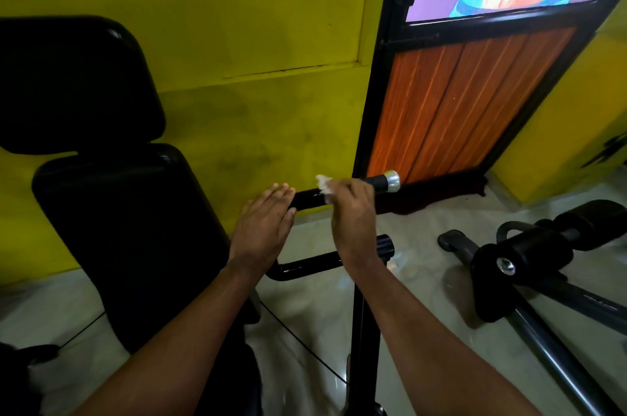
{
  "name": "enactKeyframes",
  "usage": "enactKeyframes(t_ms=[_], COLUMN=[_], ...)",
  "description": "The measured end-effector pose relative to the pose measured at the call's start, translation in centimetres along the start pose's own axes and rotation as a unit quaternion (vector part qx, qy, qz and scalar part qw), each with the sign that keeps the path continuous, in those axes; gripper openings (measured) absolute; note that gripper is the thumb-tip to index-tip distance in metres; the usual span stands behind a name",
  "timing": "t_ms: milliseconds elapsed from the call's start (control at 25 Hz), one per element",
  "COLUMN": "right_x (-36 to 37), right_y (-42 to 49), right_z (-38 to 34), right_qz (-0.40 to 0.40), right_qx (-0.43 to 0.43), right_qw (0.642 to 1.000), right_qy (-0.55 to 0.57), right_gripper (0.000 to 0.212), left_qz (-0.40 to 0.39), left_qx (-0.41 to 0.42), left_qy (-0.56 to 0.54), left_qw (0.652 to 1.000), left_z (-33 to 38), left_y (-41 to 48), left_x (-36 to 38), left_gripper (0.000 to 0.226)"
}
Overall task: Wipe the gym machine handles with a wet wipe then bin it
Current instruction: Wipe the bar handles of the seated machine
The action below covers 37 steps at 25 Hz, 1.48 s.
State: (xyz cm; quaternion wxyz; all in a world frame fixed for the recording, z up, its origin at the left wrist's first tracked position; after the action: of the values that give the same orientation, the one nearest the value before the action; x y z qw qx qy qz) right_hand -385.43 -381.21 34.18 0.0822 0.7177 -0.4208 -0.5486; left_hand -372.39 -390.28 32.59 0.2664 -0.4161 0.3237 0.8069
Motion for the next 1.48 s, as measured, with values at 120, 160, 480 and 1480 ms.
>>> enactKeyframes(t_ms=[120,160,480,1480], right_x=[-0.3,-0.3,2.3,0.5], right_y=[1.0,1.4,8.9,-1.7], right_z=[-0.7,-1.0,-1.5,3.7], right_qz=[-0.063,-0.097,-0.424,0.061], right_qx=[-0.060,-0.120,-0.185,0.381], right_qw=[0.995,0.986,0.870,0.857], right_qy=[-0.041,-0.060,-0.168,0.342], right_gripper=[0.030,0.032,0.023,0.022], left_qz=[0.004,0.008,0.022,0.007], left_qx=[0.000,0.004,0.024,0.028], left_qy=[-0.003,-0.003,-0.025,0.021], left_qw=[1.000,1.000,0.999,0.999], left_z=[0.3,0.5,0.4,1.6], left_y=[0.2,0.2,0.6,2.4], left_x=[0.2,0.1,0.3,0.4], left_gripper=[0.057,0.058,0.049,0.051])
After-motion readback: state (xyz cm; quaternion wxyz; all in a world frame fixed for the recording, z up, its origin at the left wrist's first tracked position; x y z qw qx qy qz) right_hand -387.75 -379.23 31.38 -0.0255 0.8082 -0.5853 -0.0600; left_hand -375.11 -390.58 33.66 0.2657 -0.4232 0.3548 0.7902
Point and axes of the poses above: each hand's wrist, its own y-axis towards the middle knuckle, its own x-axis out of the palm, z = x × y, the point moved 6 cm from there along y, towards the middle knuckle, and after that the axes turned 11 degrees about -y, right-handed, at the moved point
